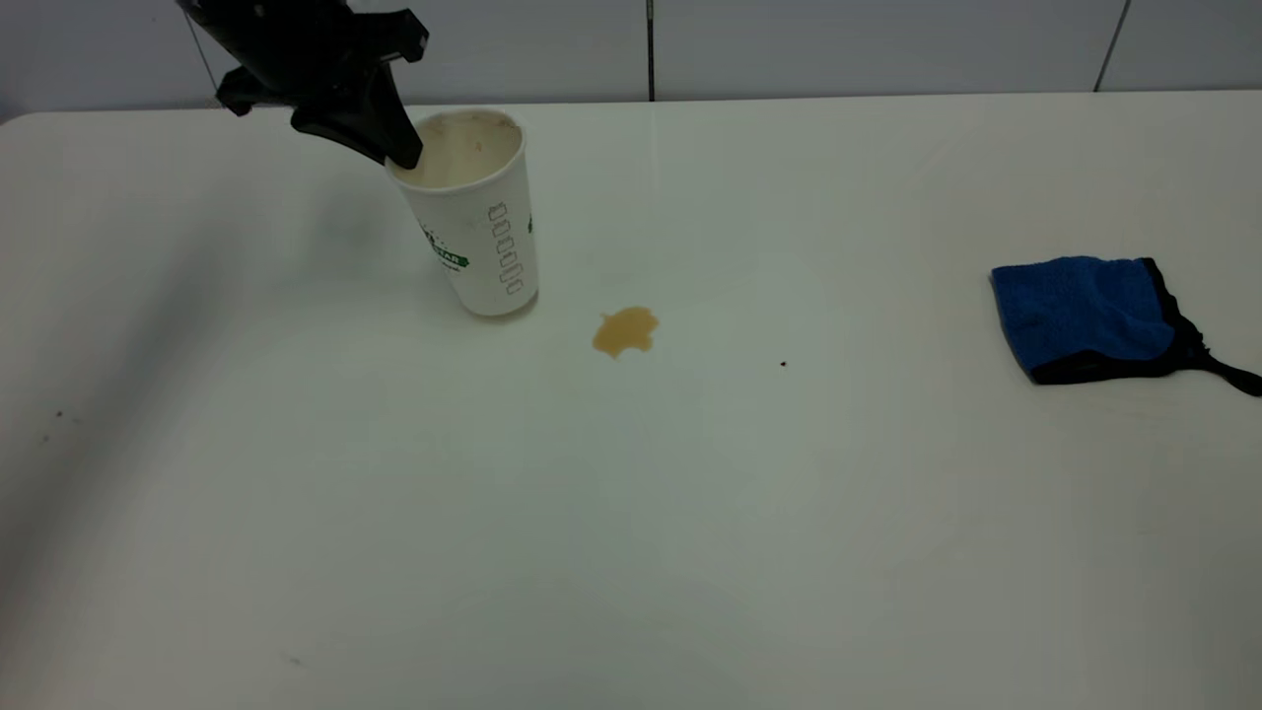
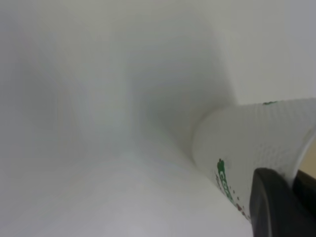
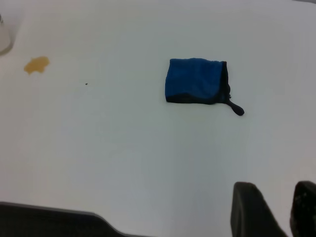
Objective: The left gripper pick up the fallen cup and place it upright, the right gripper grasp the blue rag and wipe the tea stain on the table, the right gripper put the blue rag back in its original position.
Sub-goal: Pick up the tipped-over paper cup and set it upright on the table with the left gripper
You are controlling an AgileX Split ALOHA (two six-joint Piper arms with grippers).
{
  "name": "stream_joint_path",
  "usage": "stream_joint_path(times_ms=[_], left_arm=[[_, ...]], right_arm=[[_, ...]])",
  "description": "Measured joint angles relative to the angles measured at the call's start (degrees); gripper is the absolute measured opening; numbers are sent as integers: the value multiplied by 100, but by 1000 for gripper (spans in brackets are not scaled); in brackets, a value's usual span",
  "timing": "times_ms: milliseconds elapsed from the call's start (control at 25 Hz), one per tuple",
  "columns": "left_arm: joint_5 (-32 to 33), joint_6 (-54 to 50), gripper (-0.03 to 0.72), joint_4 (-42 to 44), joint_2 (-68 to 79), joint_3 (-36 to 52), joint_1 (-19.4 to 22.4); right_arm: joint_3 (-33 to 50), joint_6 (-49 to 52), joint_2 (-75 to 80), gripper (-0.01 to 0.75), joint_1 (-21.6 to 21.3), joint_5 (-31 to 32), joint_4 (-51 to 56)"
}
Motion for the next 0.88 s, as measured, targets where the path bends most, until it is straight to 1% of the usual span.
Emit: stream_joint_path(times_ms=[280, 440, 560, 680, 800, 880], left_arm=[[-124, 0, 20, -29, 95, 0, 4], [-124, 0, 53, -40, 106, 0, 4], [-118, 0, 127, -40, 106, 0, 4], [-118, 0, 244, -40, 106, 0, 4], [-112, 0, 379, -40, 43, 0, 4], [-112, 0, 449, -30, -108, 0, 4]], right_arm=[[0, 0, 0, 238, 0, 0, 0], [0, 0, 0, 238, 0, 0, 0], [0, 0, 0, 238, 0, 0, 0], [0, 0, 0, 238, 0, 0, 0], [0, 0, 0, 238, 0, 0, 0], [0, 0, 0, 238, 0, 0, 0]])
